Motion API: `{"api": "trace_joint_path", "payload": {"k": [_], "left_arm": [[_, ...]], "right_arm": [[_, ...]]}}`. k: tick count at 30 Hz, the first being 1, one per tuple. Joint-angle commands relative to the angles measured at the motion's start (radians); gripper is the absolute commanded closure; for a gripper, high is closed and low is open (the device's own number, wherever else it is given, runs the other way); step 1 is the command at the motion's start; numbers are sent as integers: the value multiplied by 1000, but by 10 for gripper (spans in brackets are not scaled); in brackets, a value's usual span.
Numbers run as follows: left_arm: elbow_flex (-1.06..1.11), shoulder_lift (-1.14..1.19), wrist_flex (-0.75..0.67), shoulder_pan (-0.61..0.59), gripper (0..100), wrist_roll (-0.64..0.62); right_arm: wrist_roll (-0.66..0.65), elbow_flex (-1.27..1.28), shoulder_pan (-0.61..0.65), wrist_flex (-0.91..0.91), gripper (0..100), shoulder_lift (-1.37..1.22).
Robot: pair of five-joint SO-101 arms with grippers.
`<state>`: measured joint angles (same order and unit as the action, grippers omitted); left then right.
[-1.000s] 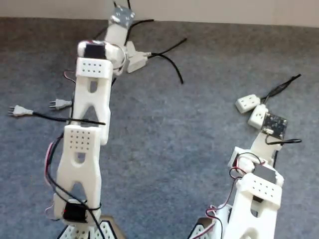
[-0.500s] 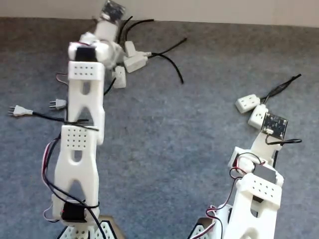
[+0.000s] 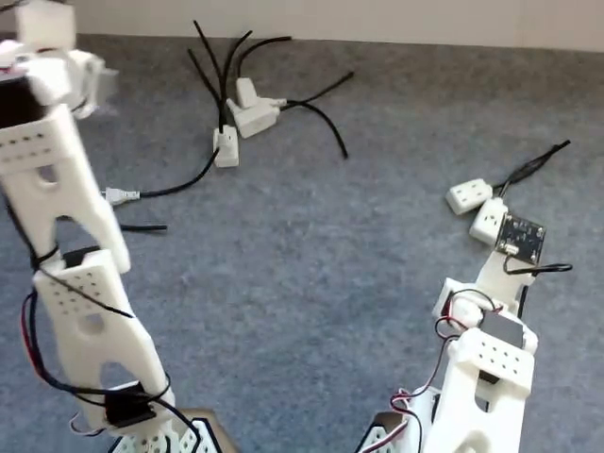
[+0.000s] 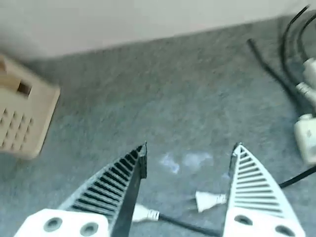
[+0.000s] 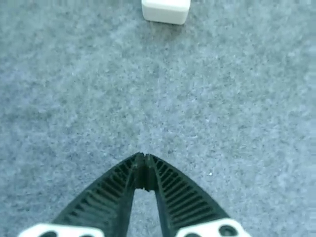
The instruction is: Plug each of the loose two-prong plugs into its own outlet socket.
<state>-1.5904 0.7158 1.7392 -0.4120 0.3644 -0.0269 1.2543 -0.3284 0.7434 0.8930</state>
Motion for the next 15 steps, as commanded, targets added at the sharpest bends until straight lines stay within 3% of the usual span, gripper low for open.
{"api": "trace_joint_path", "payload": {"k": [1, 6, 10, 15], "left_arm": [[-25, -54, 29, -88, 744, 3], [47, -45, 32, -124, 744, -29], [160, -45, 32, -116, 744, -40], [288, -41, 31, -110, 745, -40]], "right_arm": [[-21, -134, -88, -10, 967, 10], [-140, -381, -173, 108, 833, 1], [-143, -659, -142, 294, 833, -59], [-69, -981, -76, 420, 833, -366]]}}
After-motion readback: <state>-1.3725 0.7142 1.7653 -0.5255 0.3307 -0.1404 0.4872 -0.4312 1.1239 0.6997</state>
